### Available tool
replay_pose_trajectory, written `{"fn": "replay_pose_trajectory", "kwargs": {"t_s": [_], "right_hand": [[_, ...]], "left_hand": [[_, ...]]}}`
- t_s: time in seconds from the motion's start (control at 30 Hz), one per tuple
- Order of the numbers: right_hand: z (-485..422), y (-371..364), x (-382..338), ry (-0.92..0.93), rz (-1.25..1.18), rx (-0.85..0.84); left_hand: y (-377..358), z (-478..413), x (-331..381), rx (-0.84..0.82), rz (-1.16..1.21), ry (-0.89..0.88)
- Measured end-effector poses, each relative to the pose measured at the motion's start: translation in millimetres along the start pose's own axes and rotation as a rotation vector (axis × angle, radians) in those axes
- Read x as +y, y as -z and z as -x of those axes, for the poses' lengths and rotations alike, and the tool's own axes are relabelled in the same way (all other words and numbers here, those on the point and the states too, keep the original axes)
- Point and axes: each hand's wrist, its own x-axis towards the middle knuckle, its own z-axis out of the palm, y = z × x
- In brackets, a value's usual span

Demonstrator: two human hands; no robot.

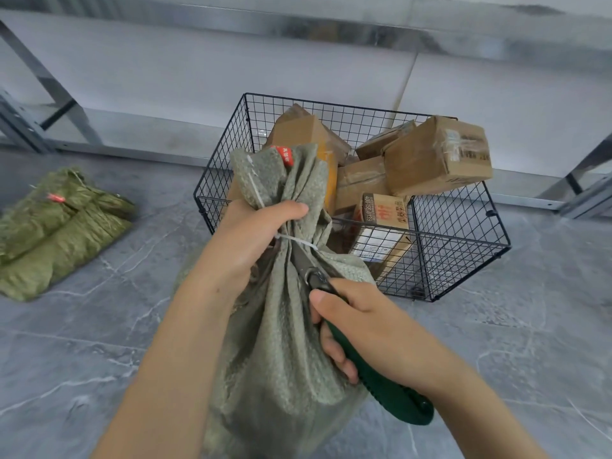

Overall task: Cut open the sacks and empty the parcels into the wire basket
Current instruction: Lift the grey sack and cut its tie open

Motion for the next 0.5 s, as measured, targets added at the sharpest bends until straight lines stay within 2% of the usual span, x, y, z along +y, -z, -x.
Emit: {"fn": "replay_pose_trajectory", "kwargs": {"t_s": [0.13, 0.3, 0.5], "right_hand": [[1.3, 0.7, -1.3, 0.012, 0.005, -0.031], [4.3, 3.9, -2.7, 0.014, -0.202, -0.115], [0.4, 1.8, 0.9, 0.003, -0.325, -0.188]], "left_hand": [[6.3, -2.0, -1.1, -0.010, 0.019, 0.009], [8.9, -1.2, -0.2, -0.025, 0.146, -0.001], [10.6, 0.6, -0.2, -0.050, 0.228, 0.001]]}}
